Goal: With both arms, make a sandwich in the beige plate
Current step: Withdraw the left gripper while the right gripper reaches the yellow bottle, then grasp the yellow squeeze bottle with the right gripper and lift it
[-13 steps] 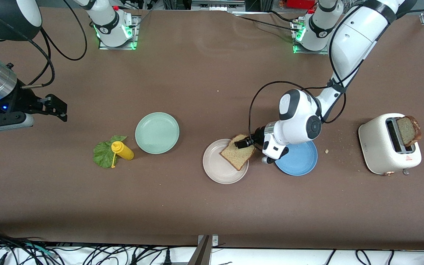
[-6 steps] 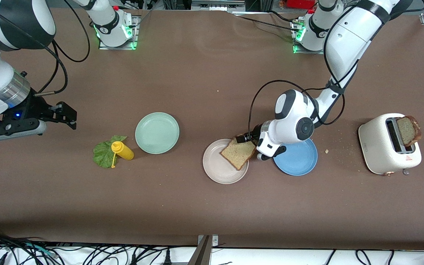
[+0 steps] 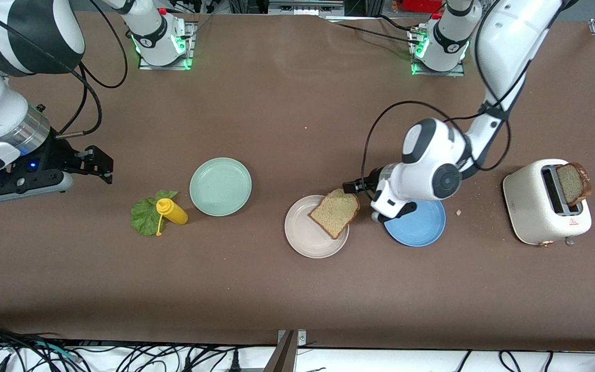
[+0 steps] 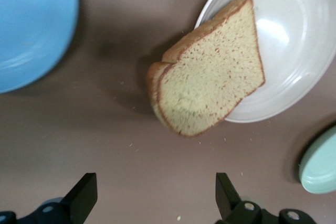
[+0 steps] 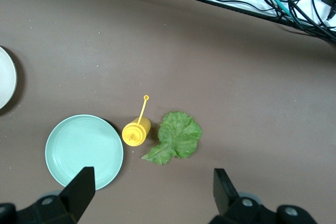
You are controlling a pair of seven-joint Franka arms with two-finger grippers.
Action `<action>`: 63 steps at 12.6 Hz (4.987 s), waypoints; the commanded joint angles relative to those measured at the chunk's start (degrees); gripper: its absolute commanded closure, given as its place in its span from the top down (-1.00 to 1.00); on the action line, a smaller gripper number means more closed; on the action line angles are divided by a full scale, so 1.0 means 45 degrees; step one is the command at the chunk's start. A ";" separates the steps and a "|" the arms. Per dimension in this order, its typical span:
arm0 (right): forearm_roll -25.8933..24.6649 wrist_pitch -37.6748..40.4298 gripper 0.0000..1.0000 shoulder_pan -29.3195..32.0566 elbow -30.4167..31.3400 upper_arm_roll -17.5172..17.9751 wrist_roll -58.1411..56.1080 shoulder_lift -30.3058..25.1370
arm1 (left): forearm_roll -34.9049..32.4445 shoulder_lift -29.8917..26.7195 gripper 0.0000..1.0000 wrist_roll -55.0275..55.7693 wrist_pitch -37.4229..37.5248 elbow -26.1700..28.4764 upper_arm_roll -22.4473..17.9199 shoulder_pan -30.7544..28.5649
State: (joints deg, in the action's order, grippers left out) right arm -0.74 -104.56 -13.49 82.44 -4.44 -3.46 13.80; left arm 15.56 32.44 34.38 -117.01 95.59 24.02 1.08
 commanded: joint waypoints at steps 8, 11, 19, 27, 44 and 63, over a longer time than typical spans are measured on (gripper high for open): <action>0.0202 0.0033 1.00 -0.0222 -0.0019 0.0009 -0.0109 0.0446 | -0.3959 -0.2345 0.98 -0.1422 0.4245 -0.3332 -0.0045 -0.2602; -0.0224 0.0072 1.00 -0.1002 -0.0039 -0.0029 -0.0071 0.2745 | -0.4355 -0.2364 0.98 -0.3180 0.4265 -0.3372 0.0032 -0.3498; 0.2897 -0.0122 1.00 0.0067 -0.0117 -0.0108 -0.5700 0.3397 | -0.4297 -0.2716 0.99 -0.5824 0.4499 -0.3333 0.0013 -0.4576; 0.6991 -0.1822 1.00 0.3131 0.1307 0.0830 -1.7559 0.4194 | -0.4277 -0.2677 0.99 -0.5961 0.4499 -0.3333 0.0013 -0.4595; 1.2761 -0.1512 1.00 0.3974 0.3025 0.0382 -2.8776 0.6483 | -0.4277 -0.2638 0.99 -0.5980 0.4499 -0.3314 0.0052 -0.4595; 1.4637 -0.2075 -1.00 0.3527 0.2854 0.0713 -2.8649 0.6425 | -0.4297 -0.2618 0.99 -0.6078 0.4499 -0.3314 0.0052 -0.4595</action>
State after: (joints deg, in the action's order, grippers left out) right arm 64.69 -112.27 3.39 96.16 -1.41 -134.51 43.67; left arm -2.37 20.76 8.10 -97.64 81.02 23.84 -19.31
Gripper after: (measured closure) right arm 0.656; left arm 0.000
